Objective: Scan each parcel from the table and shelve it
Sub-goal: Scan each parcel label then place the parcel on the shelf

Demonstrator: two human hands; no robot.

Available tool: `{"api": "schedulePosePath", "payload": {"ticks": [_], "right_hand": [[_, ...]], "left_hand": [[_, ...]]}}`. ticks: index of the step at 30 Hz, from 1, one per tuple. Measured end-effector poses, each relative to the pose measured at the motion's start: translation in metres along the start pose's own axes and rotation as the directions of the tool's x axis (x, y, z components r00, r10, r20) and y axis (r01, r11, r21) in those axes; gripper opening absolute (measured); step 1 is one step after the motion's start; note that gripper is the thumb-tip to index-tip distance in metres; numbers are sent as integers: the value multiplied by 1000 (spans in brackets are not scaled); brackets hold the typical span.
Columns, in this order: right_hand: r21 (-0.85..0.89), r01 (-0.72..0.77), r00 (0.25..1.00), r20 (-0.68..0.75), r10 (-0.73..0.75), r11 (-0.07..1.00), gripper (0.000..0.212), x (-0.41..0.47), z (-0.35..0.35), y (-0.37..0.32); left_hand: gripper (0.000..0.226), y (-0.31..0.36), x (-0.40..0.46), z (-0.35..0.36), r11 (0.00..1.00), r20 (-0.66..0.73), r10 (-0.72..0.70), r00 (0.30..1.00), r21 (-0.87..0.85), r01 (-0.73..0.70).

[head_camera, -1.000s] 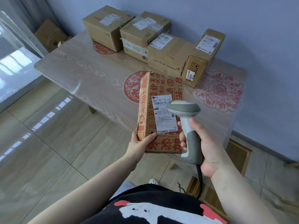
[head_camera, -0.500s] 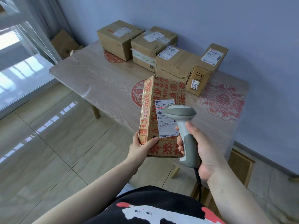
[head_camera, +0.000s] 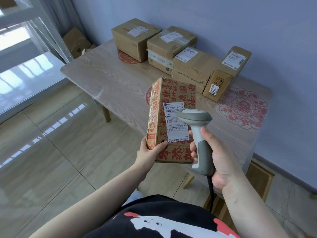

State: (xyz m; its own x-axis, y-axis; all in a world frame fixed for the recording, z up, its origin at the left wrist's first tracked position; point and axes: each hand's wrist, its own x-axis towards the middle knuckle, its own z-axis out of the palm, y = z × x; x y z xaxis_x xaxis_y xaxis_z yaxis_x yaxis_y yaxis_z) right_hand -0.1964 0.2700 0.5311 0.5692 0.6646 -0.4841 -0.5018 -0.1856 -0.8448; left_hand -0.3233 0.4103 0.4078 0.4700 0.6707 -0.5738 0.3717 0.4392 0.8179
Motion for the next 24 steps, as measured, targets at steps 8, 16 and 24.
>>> {"api": "schedulePosePath", "payload": {"ticks": [8,16,24], "right_hand": [[-56,-41,994,99,47,998,49,31,49,5],[-173,-35,974,213,72,984,45,70,158,14],[-232,50,964,265,13,972,47,118,312,9]], "left_hand": [[76,17,-8,-68,988,-194,-54,980,-155,24],[72,31,-4,-183,957,-373,-91,923,-288,-22],[73,70,20,-331,943,-473,-50,880,-312,-114]]}}
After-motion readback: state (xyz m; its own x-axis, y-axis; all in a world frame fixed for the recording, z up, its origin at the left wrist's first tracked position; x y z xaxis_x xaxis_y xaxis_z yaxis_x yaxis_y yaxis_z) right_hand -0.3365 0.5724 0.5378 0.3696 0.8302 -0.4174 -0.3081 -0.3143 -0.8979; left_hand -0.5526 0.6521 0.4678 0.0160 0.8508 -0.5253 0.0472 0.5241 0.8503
